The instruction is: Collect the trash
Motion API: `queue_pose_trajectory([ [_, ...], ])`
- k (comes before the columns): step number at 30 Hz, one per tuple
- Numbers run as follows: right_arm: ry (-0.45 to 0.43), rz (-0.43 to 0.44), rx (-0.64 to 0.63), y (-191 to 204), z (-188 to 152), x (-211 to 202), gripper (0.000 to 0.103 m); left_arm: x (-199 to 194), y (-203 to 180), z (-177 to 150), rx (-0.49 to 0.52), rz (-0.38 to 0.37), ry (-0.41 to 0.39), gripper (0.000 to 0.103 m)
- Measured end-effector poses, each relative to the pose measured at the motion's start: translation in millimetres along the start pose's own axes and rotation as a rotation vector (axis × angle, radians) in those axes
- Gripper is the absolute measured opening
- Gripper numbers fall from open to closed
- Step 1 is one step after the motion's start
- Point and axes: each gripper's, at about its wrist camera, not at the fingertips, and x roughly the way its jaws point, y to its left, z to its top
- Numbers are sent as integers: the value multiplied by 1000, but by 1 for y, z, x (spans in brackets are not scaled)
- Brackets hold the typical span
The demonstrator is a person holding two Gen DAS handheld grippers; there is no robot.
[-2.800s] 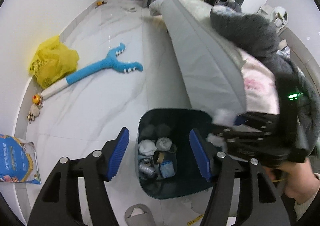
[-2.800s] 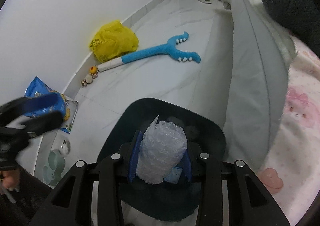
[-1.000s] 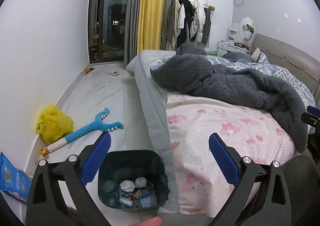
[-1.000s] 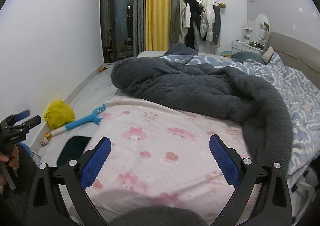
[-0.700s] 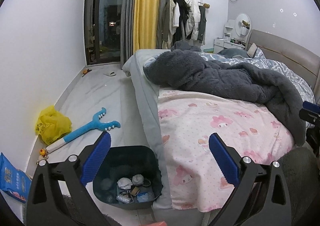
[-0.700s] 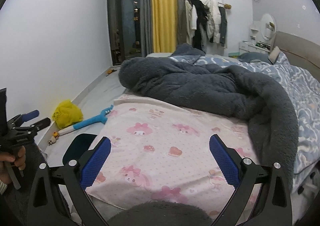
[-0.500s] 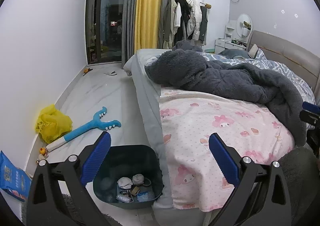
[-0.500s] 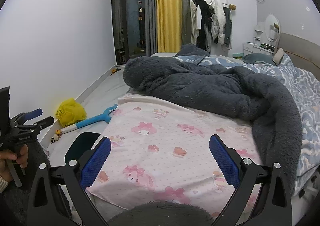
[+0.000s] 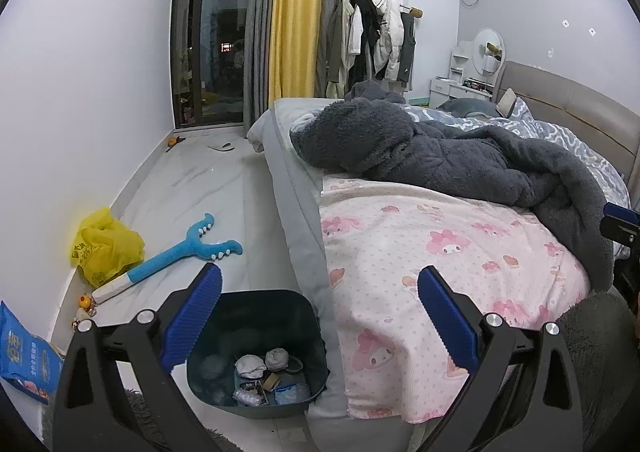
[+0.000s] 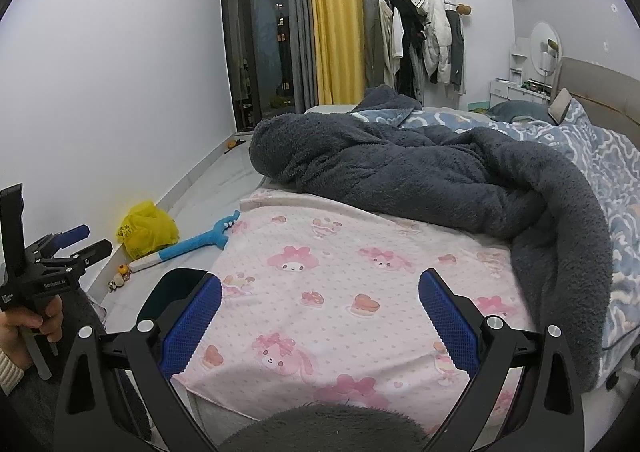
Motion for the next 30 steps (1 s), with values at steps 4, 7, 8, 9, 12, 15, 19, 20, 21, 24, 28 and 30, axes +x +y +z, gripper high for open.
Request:
queue_pose_trajectory([
  [4, -3, 5, 7, 0, 0, 0, 100, 0, 0, 0, -1, 0, 1, 100],
  [7, -2, 4, 2, 0, 0, 0, 100, 0, 0, 0, -2, -1, 1, 100],
  [8, -2, 3, 3, 0, 0, 0, 100, 0, 0, 0, -2, -1, 0, 100],
  [9, -2, 2, 4, 1, 0, 0, 100, 0, 0, 0, -2, -1, 1, 100],
  [12, -1, 2, 1, 1, 0, -1, 100, 0, 0, 0, -2, 0, 2, 100],
  [15, -1, 2, 1, 1, 1, 0, 100, 0, 0, 0, -2, 0, 2, 100],
  [19, 0, 1, 1, 2, 1, 0, 100, 0, 1, 0, -2, -1, 2, 100],
  [20, 0, 1, 1, 3, 0, 0, 100, 0, 1, 0, -2, -1, 2, 100],
  [21, 0, 1, -1, 3, 1, 0, 100, 0, 1, 0, -2, -1, 2, 100],
  [24, 1, 3, -5, 3, 1, 0, 100, 0, 1, 0, -3, -1, 2, 100],
  [28, 2, 4, -5, 3, 1, 0, 100, 0, 1, -1, -2, 0, 4, 100],
  [30, 1, 3, -4, 3, 1, 0, 100, 0, 0, -1, -1, 0, 4, 100],
])
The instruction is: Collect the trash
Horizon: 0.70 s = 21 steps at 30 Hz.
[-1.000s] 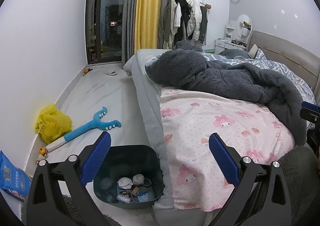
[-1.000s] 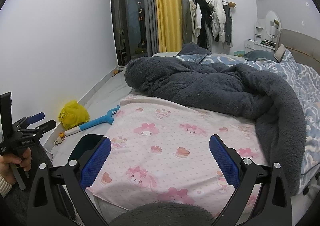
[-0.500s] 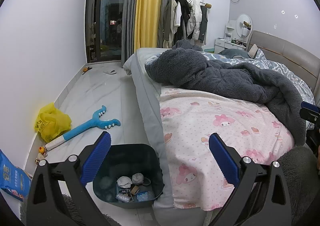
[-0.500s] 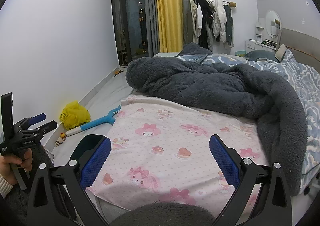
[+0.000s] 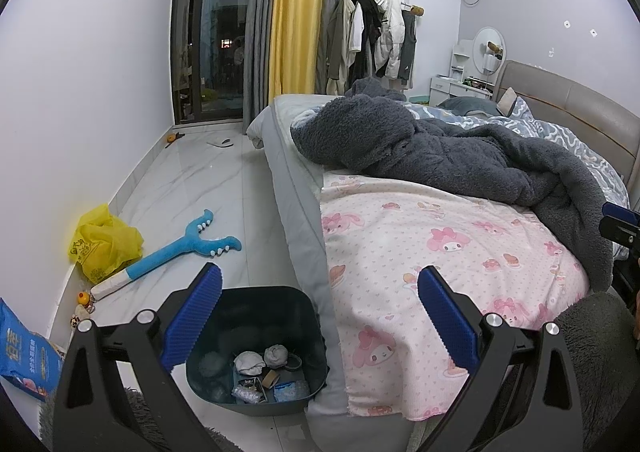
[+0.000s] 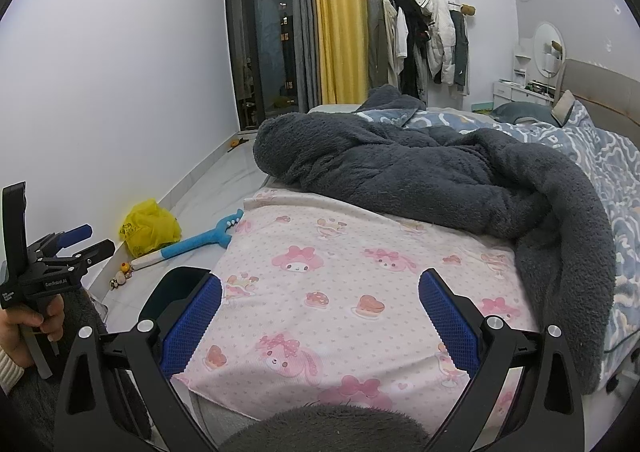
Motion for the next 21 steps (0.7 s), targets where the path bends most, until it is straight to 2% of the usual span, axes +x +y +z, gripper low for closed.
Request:
queue_pose_trajectory([
  [21, 1, 0, -1, 0, 0, 0, 100, 1, 0, -2, -1, -1, 6, 100],
])
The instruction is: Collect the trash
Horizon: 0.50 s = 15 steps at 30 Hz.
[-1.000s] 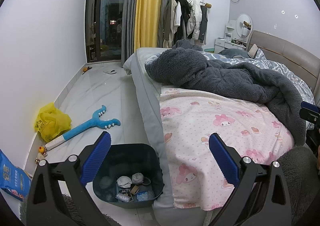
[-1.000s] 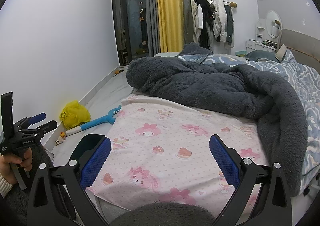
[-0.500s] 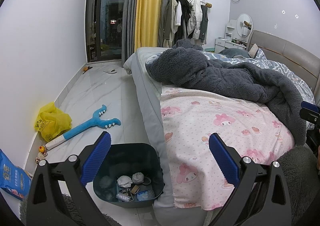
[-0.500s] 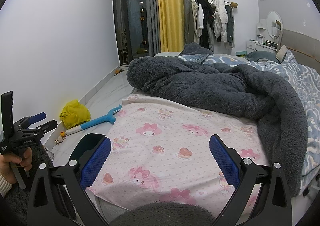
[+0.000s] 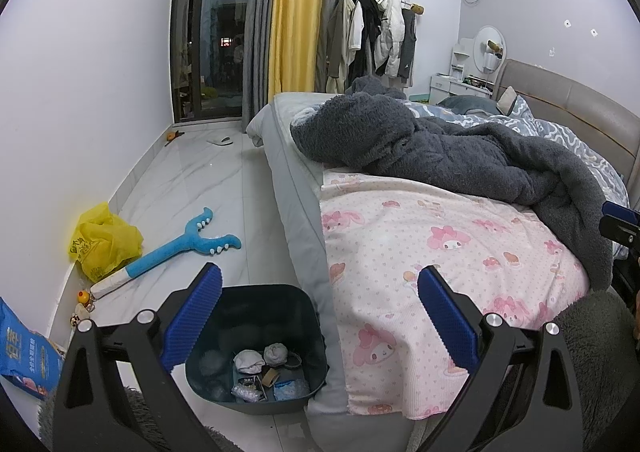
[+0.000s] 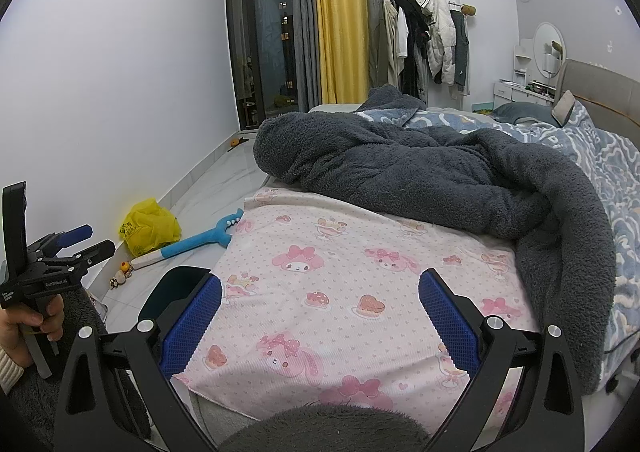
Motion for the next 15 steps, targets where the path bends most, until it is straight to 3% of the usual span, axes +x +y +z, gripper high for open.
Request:
queue_pose_trajectory([
  [15, 1, -1, -1, 1, 0, 0, 100, 0, -1, -1, -1, 0, 1, 100],
])
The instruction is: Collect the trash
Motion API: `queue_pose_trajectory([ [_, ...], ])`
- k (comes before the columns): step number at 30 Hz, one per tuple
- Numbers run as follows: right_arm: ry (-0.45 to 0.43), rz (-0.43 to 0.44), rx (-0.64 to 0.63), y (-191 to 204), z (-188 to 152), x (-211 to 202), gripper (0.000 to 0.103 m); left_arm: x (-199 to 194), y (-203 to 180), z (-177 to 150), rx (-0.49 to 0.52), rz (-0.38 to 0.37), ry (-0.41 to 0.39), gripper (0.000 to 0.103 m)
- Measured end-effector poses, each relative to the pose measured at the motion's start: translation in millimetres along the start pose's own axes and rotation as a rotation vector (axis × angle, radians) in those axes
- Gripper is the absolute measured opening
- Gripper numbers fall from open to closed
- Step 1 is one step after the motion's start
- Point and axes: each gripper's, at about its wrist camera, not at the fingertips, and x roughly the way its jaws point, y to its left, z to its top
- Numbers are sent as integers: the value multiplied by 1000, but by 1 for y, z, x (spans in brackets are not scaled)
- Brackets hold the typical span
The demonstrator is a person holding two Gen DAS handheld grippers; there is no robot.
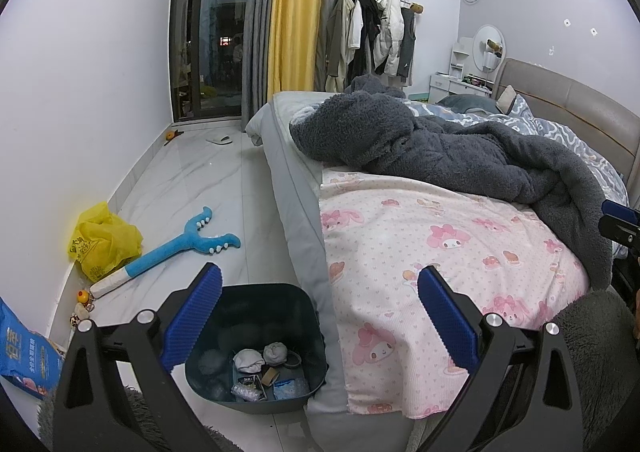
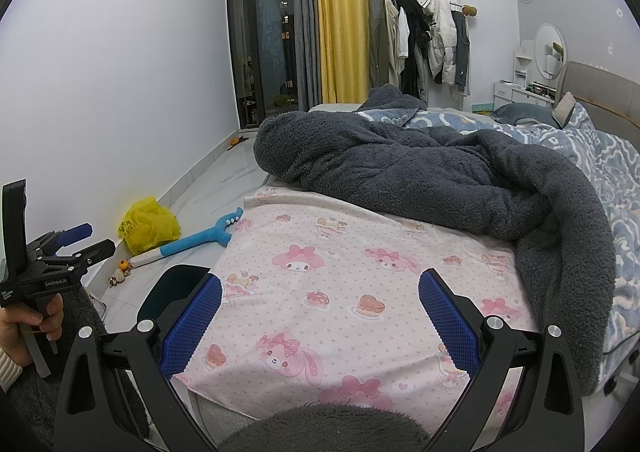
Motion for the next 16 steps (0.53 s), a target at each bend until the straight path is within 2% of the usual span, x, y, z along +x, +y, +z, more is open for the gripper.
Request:
queue_pose_trajectory([
  [16, 1, 1, -3, 1, 0, 1, 100, 1, -1, -1, -11, 6, 3, 100],
])
